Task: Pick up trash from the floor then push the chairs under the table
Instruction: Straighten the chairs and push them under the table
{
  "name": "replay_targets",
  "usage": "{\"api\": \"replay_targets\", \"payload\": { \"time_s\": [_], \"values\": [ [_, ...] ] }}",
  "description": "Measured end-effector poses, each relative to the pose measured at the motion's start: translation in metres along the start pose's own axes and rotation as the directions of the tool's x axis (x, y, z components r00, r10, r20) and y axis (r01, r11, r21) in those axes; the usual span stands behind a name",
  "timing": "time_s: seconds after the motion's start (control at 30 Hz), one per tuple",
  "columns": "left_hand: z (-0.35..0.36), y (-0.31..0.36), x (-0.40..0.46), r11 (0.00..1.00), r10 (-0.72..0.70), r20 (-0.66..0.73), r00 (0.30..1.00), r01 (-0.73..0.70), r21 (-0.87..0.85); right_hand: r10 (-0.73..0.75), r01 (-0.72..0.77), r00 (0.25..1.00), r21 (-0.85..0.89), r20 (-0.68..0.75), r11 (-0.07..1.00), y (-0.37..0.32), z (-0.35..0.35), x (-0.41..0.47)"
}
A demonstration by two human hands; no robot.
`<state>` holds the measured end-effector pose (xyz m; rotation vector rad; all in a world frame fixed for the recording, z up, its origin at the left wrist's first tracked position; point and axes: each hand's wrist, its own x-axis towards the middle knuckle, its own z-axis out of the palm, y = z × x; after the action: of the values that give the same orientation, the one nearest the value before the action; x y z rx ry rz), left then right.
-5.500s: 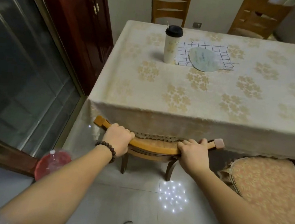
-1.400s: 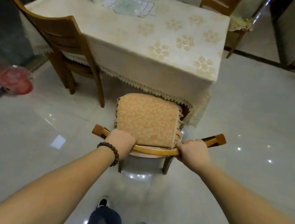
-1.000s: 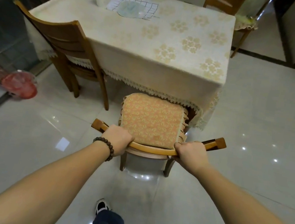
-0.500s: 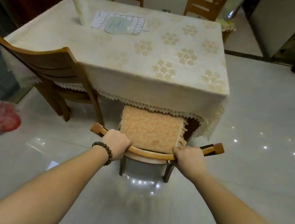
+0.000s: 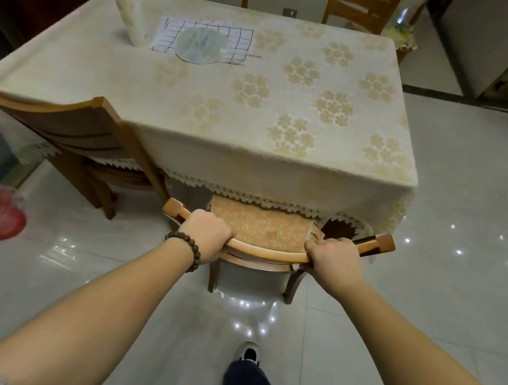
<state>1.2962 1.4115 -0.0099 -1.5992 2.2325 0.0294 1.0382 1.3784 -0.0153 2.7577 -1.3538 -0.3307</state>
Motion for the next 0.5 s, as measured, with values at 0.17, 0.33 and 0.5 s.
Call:
{"api": "replay_targets", "payload": {
  "time_s": [0.17, 0.33, 0.5],
  "values": [
    [-0.011, -0.026, 0.042, 1.000, 0.003, -0.019, 1.000, -0.003, 0.010, 0.006, -0.006, 1.000, -0.011, 0.000, 1.000, 0.023, -0.005, 0.045],
    [-0.022, -0.055, 0.082, 1.000, 0.014, -0.017, 1.000, -0.014, -0.010, 0.004, -0.004, 1.000, 0.010, -0.012, 1.000, 0.040, -0.015, 0.088],
    [-0.028, -0.084, 0.119, 1.000, 0.024, -0.008, 1.000, -0.024, -0.001, 0.012, -0.011, 1.000, 0.033, 0.000, 0.999, 0.056, -0.019, 0.129]
  ]
}}
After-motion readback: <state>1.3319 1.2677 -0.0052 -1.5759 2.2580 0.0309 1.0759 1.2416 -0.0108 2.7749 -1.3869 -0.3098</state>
